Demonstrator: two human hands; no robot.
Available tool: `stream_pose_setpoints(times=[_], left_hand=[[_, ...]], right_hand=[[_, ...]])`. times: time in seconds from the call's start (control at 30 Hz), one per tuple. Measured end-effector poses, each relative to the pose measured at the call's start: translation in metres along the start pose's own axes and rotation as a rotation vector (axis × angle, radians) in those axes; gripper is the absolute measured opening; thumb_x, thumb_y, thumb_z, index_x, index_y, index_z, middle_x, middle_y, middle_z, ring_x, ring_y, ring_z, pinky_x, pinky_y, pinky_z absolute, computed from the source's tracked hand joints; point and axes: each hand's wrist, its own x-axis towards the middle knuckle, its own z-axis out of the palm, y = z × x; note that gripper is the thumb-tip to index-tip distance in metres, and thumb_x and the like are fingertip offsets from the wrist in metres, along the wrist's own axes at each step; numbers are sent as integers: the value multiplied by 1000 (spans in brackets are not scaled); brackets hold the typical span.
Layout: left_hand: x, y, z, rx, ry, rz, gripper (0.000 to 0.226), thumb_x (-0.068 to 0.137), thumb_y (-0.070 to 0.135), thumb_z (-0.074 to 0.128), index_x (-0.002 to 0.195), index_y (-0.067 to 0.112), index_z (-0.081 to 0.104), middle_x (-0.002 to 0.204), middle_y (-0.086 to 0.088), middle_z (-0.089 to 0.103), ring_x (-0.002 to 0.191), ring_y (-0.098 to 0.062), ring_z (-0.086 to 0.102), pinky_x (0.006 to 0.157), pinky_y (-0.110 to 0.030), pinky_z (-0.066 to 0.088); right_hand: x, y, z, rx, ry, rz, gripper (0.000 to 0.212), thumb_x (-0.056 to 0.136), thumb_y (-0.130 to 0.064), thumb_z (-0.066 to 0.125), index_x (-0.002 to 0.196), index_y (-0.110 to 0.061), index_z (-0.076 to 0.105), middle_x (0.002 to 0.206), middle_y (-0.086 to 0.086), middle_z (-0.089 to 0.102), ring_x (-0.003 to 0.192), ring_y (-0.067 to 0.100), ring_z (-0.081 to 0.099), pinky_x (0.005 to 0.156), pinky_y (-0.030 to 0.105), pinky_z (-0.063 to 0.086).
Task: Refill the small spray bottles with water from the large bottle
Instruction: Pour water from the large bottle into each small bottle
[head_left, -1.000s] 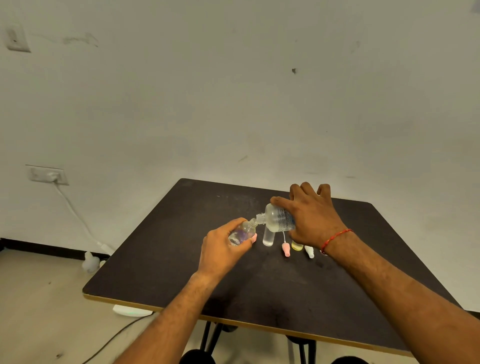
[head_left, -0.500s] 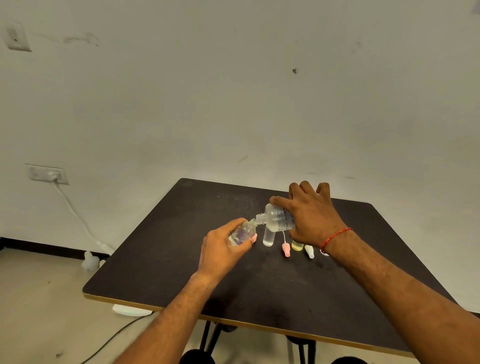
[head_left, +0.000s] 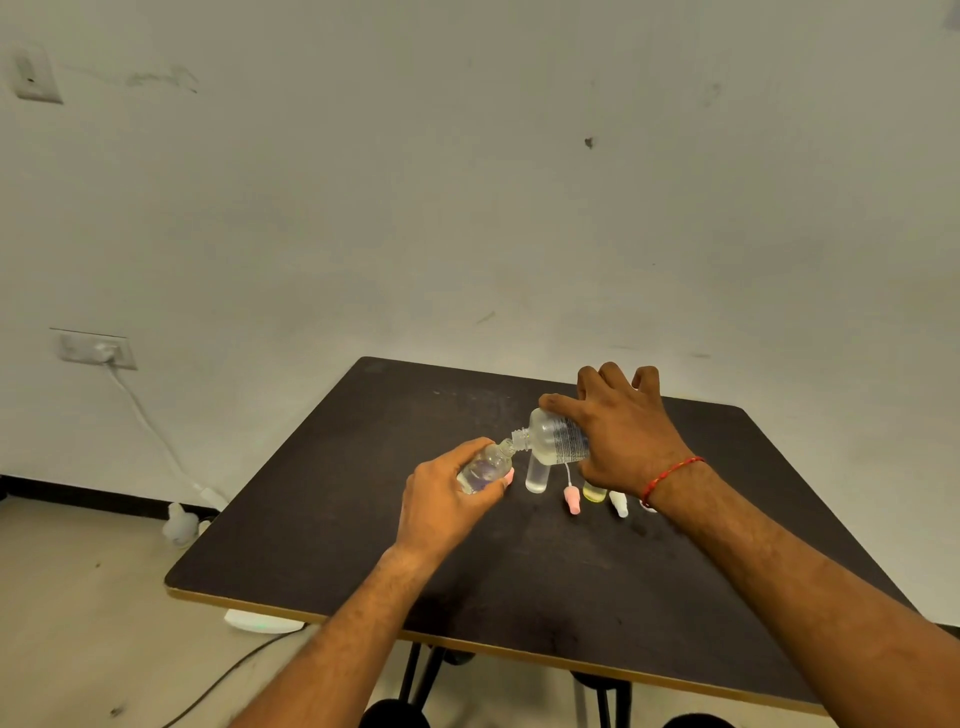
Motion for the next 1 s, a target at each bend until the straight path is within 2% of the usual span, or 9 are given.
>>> stream_pose_setpoints(times=[0.13, 0.3, 0.47, 0.57, 0.7, 0.87, 1.0], left_hand=[[1, 0, 1, 2, -4, 8, 50, 83, 48, 79, 128, 30, 69, 115, 17, 72, 102, -2, 69, 89, -22, 59], [0, 1, 2, 3, -5, 11, 41, 82, 48, 80, 121, 43, 66, 102, 38, 63, 99, 14, 63, 83, -7, 52], [1, -1, 4, -3, 10, 2, 47, 82, 48, 81, 125, 37, 67, 100, 40, 60, 97, 19, 61, 78, -2, 48], [1, -3, 7, 5, 6, 4, 49, 82, 47, 82, 128, 35, 67, 106, 34, 62, 93, 16, 63, 82, -5, 49], [2, -6, 8, 25, 6, 7, 53, 82, 46, 82, 130, 33, 67, 115, 25, 65, 100, 2, 65, 90, -15, 53], [2, -9, 10, 21, 3, 18, 49, 81, 48, 82, 126, 40, 66, 104, 40, 59, 97, 19, 61, 85, -8, 51], [3, -12, 13, 20, 5, 13, 51, 81, 51, 82, 128, 39, 66, 110, 30, 65, 98, 15, 62, 86, -6, 49]], right_hand=[[0, 0, -1, -4, -6, 3, 76, 72, -45, 70, 139, -45, 35, 116, 0, 45, 116, 22, 39, 92, 46, 28], [0, 1, -2, -7, -1, 2, 76, 70, -44, 72, 138, -44, 38, 117, 1, 45, 116, 23, 40, 92, 47, 28], [1, 2, -1, -13, 4, -1, 78, 69, -45, 73, 138, -44, 38, 117, 1, 46, 116, 23, 40, 92, 47, 27], [-1, 2, -1, -22, 3, 1, 79, 69, -46, 74, 139, -44, 37, 118, 1, 45, 116, 23, 39, 92, 47, 27], [-2, 2, 0, -16, 4, 3, 79, 68, -43, 74, 138, -45, 37, 117, 1, 45, 116, 23, 39, 91, 46, 26], [-2, 2, 2, -18, 8, 10, 78, 67, -43, 73, 137, -44, 38, 115, 0, 46, 114, 23, 40, 91, 46, 26], [-3, 3, 2, -25, 7, 13, 78, 67, -43, 73, 137, -45, 39, 115, 0, 46, 114, 23, 40, 90, 46, 27]])
